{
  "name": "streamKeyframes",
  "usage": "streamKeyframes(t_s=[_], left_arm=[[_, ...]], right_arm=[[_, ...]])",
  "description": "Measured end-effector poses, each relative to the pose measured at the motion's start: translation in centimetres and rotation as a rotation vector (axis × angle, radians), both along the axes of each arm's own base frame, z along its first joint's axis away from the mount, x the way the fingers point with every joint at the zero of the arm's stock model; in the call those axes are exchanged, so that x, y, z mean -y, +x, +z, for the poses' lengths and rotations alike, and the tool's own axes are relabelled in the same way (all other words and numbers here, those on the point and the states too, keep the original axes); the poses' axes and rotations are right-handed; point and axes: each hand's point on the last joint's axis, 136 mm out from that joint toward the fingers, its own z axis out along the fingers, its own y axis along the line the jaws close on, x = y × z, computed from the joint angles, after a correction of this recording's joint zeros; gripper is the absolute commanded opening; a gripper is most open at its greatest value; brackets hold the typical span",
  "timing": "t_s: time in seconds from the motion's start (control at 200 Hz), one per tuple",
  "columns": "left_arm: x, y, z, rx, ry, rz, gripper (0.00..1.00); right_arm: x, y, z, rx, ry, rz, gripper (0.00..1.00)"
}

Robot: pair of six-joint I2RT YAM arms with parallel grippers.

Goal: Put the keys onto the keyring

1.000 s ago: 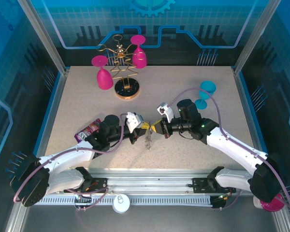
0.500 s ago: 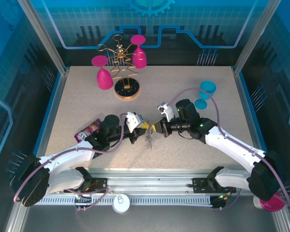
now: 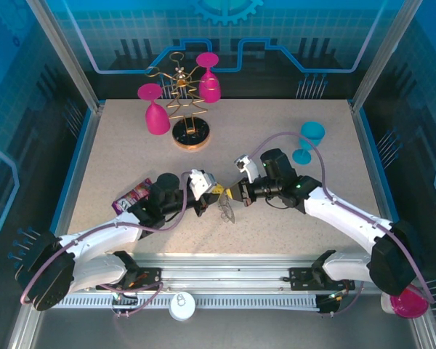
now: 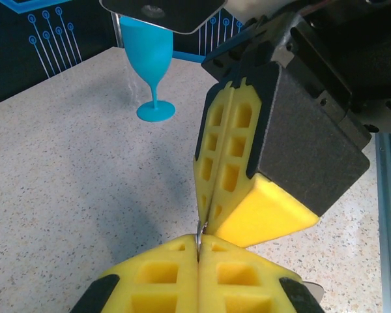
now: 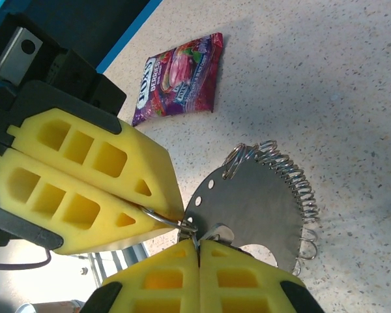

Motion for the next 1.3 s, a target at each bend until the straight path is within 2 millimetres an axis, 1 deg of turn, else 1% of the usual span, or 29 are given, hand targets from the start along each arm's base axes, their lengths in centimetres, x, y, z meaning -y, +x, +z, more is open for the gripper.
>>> streamKeyframes(t_s=[0.085,0.14,0.29,0.42,0.535,0.635,0.745,0.816,0.926,1.001,1.131,1.301], left_arm=[[0.1,0.0,0.2,0.021,-0.003,-0.005,0.0],[0.2,-0.1,0.6,0.037,-0.012,-0.012,0.0],[0.4,-0.1,1.5,0.072,-0.04,-0.017,0.0],[0.4,-0.3,2.5,0.101,-0.068,-0.025,0.0],[0.6,-0.6,3.3,0.116,-0.108,-0.052,0.0],[0.5,-0.9,3.9,0.109,-0.154,-0.082,0.0],[0.5,-1.1,4.6,0.11,-0.198,-0.115,0.0],[0.6,-1.5,4.9,0.112,-0.214,-0.141,0.0],[0.8,-2.2,5.0,0.126,-0.232,-0.188,0.0],[1.0,-2.6,4.9,0.125,-0.238,-0.218,0.0],[1.3,-3.0,4.7,0.125,-0.243,-0.253,0.0],[1.3,-3.3,5.1,0.143,-0.254,-0.271,0.0]], right_arm=[[0.0,-0.1,-0.1,-0.008,-0.001,0.002,0.25],[0.2,0.0,-0.2,-0.02,-0.003,-0.01,0.33],[1.3,0.4,0.0,-0.015,-0.015,-0.036,0.43],[2.9,0.5,1.1,0.017,-0.015,-0.063,0.49],[3.8,0.2,2.2,0.072,-0.017,-0.053,0.5],[4.1,-0.1,3.5,0.176,-0.011,-0.018,0.49],[4.2,-1.4,4.9,0.316,0.035,0.054,0.47],[4.0,-2.3,5.4,0.364,0.069,0.098,0.44],[3.5,-3.0,6.1,0.373,0.111,0.148,0.39],[3.1,-3.3,6.1,0.349,0.135,0.172,0.33],[2.7,-3.5,5.6,0.301,0.153,0.192,0.3],[2.2,-3.6,5.7,0.279,0.175,0.2,0.26]])
